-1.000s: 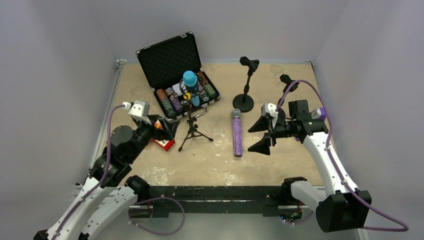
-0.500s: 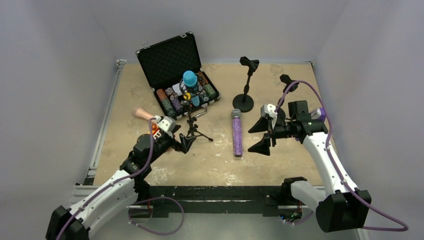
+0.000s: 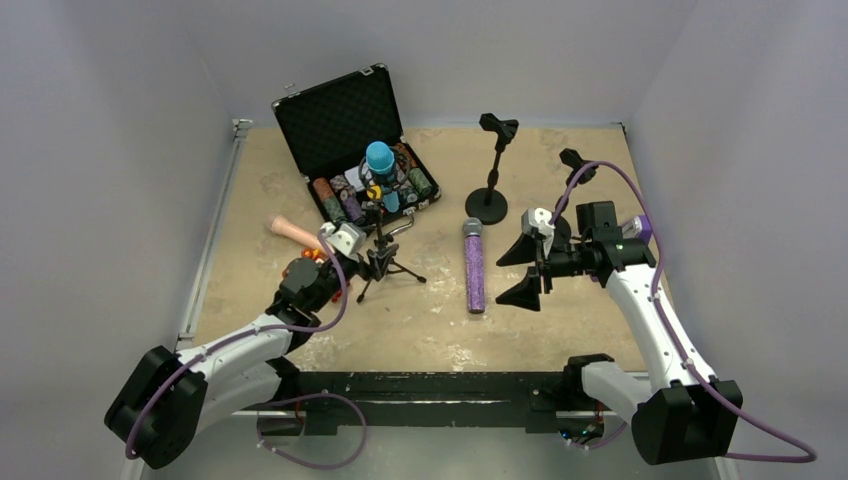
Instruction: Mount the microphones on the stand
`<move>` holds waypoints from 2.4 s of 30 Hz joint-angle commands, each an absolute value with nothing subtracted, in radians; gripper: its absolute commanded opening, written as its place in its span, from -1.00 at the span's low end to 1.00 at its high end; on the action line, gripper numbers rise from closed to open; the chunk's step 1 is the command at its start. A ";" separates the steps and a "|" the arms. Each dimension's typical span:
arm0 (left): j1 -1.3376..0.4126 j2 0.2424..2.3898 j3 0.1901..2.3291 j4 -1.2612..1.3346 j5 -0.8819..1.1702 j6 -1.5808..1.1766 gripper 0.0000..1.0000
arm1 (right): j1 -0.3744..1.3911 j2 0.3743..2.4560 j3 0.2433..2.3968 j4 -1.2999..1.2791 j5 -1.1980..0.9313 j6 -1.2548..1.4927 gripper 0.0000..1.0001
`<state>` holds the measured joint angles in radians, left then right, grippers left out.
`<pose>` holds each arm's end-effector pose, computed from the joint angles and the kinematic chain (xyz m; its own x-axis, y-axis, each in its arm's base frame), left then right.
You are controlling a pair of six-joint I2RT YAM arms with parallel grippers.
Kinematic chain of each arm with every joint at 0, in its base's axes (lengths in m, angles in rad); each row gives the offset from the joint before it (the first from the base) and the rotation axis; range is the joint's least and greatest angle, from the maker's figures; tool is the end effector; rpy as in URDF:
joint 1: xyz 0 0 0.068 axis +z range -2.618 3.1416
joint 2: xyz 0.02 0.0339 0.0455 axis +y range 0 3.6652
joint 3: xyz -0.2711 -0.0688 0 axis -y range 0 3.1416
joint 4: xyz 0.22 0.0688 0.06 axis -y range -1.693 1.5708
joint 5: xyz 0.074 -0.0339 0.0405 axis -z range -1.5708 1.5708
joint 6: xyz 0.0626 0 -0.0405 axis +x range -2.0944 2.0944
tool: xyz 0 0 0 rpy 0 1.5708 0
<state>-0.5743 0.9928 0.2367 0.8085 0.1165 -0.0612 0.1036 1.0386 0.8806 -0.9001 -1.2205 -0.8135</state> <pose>0.1716 -0.1197 0.2404 0.0049 -0.0755 -0.9971 0.6385 0.7676 -0.0550 0.1491 0.0746 0.2885 -0.2366 -0.2753 -0.9318 -0.9691 0.1363 0.2058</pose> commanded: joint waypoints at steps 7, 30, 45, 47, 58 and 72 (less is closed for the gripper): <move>-0.570 1.035 0.347 0.910 0.085 0.031 0.09 | 0.101 1.029 0.885 -0.904 -1.216 -0.833 0.86; -0.566 0.840 0.552 0.601 0.125 0.010 -1.00 | 0.101 1.028 0.885 -0.905 -1.213 -0.834 0.86; -0.320 0.777 0.819 0.270 0.109 0.010 -1.00 | 0.101 1.014 0.885 -0.908 -1.216 -0.836 0.86; -0.239 0.785 0.828 0.276 0.144 -0.025 -1.00 | 0.100 1.014 0.885 -0.908 -1.216 -0.835 0.86; 0.130 0.832 0.798 0.403 0.238 -0.040 -1.00 | 0.101 1.018 0.887 -0.915 -1.227 -0.838 0.86; 0.321 0.924 0.617 0.625 0.115 0.077 -1.00 | 0.100 1.014 0.894 -0.950 -1.268 -0.860 0.87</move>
